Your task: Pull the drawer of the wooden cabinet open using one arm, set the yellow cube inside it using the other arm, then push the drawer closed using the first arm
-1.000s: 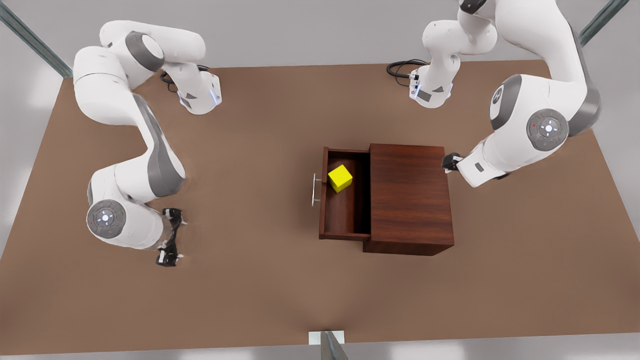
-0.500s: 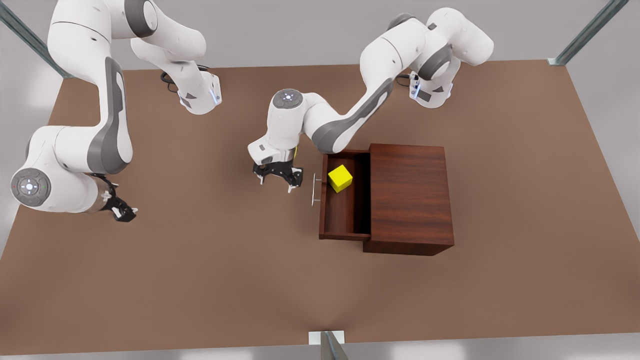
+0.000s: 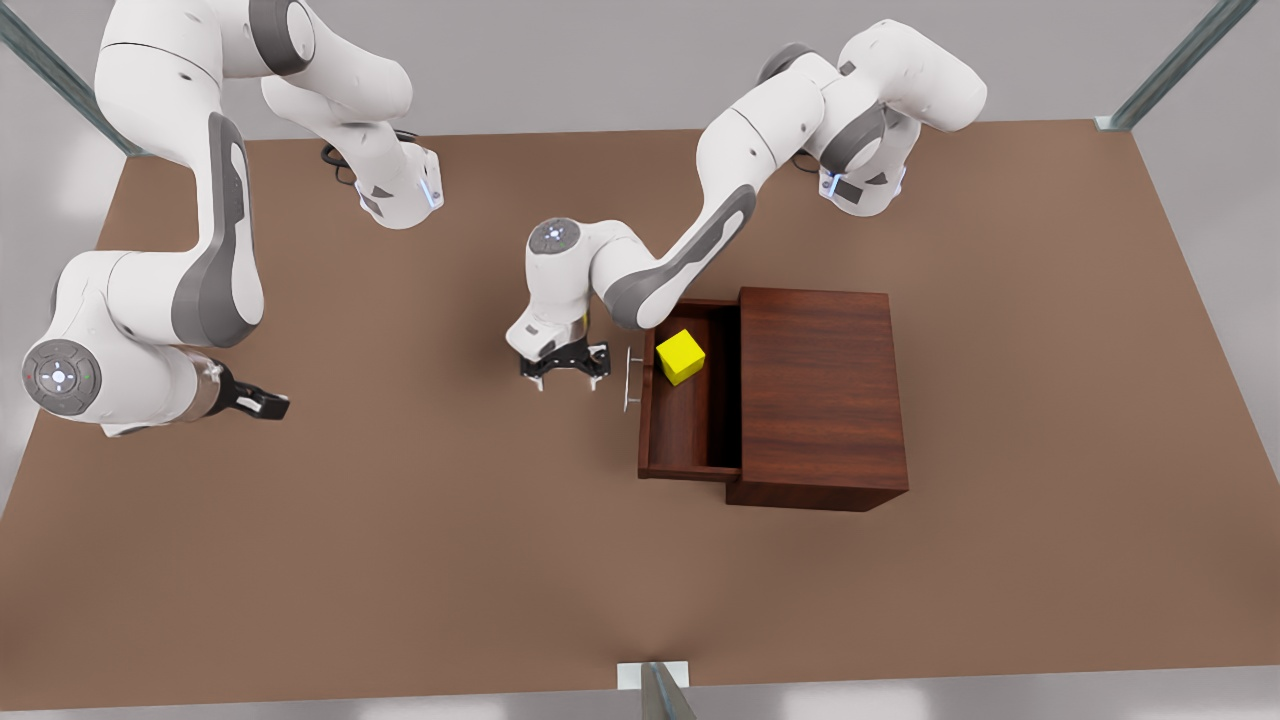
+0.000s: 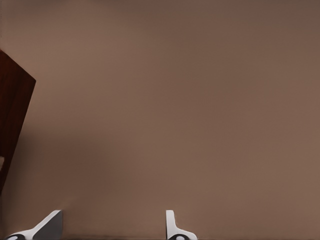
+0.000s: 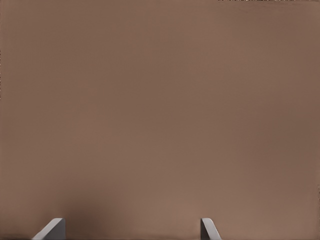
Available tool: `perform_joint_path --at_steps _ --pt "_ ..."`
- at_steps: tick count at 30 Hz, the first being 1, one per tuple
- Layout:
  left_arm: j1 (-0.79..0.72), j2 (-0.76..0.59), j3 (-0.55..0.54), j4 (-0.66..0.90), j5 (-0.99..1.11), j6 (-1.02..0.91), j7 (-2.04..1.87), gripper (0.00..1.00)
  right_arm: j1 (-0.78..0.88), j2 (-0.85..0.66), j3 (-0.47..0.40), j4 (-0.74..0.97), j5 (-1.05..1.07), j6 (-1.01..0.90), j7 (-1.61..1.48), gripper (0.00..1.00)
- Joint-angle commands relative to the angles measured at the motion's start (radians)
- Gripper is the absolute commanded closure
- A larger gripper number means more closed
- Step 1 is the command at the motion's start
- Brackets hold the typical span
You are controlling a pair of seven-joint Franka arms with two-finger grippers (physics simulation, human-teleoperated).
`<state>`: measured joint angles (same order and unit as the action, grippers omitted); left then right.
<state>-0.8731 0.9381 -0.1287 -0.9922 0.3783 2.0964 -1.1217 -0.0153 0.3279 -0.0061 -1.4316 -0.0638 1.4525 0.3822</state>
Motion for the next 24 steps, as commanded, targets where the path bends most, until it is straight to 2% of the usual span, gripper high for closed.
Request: perform_joint_path --at_steps 1,11,14,19,24 --pt "0.003 -0.004 0.001 -0.002 0.005 -0.102 -0.175 0.0 0.0 -0.001 -0.002 0.0 0.001 -0.004 -0.342 0.0" --pt "0.078 -0.028 0.018 -0.057 0.014 -0.116 -0.029 0.0 0.0 0.0 0.0 0.0 0.001 -0.004 -0.342 0.0" --pt "0.108 -0.116 0.02 -0.212 0.024 -0.084 0.042 0.0 0.0 -0.001 0.0 0.0 0.001 -0.004 -0.342 0.0" --pt "0.123 -0.154 0.02 -0.29 0.024 -0.053 0.052 0.0 0.0 0.0 0.0 0.0 0.001 -0.004 -0.342 0.0" --pt "0.186 -0.274 0.018 -0.483 0.021 0.03 0.174 0.0 0.0 -0.001 0.0 0.0 0.001 -0.004 -0.342 0.0"
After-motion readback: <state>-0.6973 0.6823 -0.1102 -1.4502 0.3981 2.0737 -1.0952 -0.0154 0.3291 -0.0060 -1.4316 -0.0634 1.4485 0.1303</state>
